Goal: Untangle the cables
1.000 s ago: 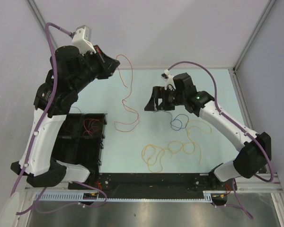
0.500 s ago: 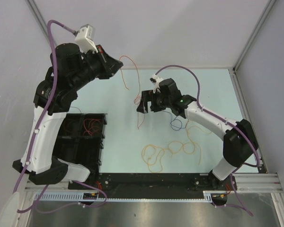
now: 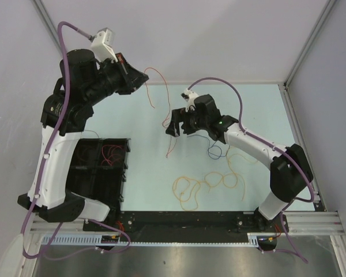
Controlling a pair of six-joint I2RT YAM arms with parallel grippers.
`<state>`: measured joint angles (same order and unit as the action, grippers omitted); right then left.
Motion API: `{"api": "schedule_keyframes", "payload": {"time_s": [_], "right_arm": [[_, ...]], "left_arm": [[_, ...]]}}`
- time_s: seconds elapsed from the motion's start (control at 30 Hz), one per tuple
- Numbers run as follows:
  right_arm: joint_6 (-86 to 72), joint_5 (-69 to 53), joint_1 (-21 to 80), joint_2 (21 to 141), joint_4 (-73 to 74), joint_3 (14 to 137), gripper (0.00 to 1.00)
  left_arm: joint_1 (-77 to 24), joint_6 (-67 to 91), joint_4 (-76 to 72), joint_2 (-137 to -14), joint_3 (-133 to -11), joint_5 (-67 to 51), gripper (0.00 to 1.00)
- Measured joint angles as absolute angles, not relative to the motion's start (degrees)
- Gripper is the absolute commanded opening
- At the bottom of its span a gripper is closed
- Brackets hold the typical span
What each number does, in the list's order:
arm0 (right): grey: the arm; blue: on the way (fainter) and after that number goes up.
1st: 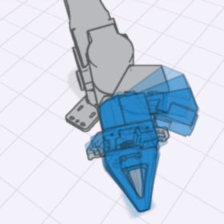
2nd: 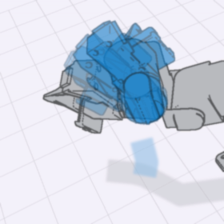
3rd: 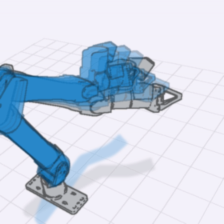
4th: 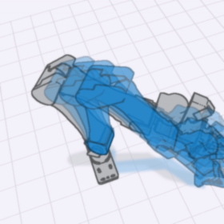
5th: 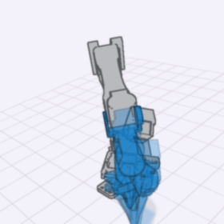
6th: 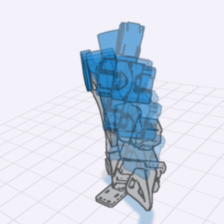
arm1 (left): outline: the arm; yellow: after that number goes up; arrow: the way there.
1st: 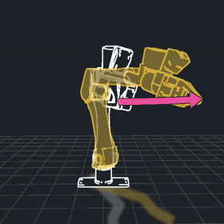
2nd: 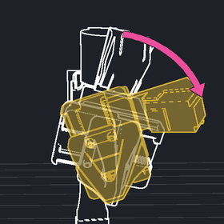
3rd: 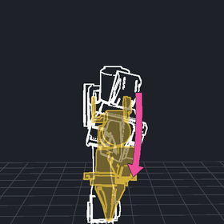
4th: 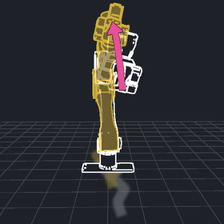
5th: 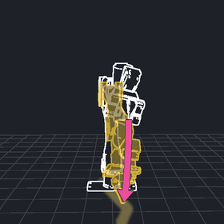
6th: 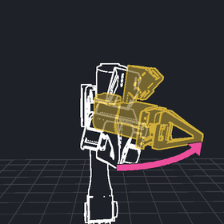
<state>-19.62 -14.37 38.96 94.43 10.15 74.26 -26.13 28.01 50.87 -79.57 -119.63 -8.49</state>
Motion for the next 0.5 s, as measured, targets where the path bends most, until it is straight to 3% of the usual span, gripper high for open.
{"api": "schedule_keyframes", "payload": {"time_s": [0.33,0.5], "right_arm": [[-37.76,-32.69,18.24,94.17,8.95,74.26,0.89],[-49.71,-38.79,18.50,95.92,12.14,74.26,0.90]], "left_arm": [[-23.42,27.86,51.96,-81.12,-121.51,-12.64,0.00],[-23.38,27.94,51.88,-81.12,-121.34,-13.91,0.00]]}}
